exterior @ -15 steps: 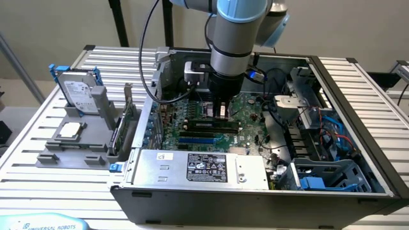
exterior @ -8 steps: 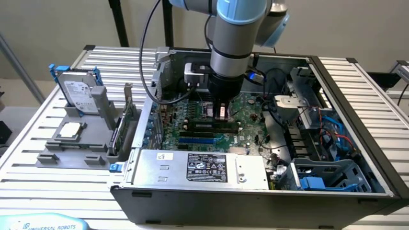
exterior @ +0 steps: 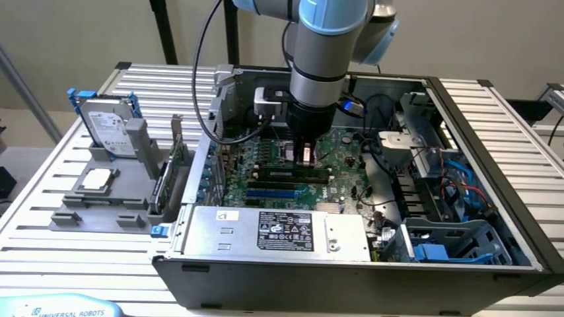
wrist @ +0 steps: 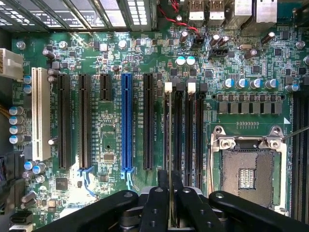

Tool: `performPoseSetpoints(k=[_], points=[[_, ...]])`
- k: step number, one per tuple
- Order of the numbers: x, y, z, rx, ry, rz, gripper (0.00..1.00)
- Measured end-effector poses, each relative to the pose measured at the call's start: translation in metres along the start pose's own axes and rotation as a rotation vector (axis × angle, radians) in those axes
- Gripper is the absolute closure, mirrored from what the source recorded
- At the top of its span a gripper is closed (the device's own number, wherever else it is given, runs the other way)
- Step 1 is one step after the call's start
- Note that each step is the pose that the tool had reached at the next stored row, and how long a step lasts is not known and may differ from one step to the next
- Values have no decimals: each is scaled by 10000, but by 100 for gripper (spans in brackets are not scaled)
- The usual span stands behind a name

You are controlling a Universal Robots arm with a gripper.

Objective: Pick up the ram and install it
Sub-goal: 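Insert the ram into the slot, then press down the ram until it locks into place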

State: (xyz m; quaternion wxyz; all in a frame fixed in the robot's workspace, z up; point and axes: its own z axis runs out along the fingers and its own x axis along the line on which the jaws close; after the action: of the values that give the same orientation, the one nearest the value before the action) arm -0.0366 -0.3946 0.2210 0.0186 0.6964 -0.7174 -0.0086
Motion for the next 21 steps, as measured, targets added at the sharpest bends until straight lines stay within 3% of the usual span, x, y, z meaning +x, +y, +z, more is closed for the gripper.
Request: performPoseSetpoints(k=[1,2,4,10,12,16,21], points=[[0,0,0,0,0,0,85],[0,0,-1,0,-1,0,79],[0,1,-23,1,-9,-1,79],[3,9,-222,-2,-50,-3,79],[4,9,-234,-1,-83,-5,79],[5,9,-234,-2,-89,-4,89],[5,9,-235,-3,-89,-4,89]])
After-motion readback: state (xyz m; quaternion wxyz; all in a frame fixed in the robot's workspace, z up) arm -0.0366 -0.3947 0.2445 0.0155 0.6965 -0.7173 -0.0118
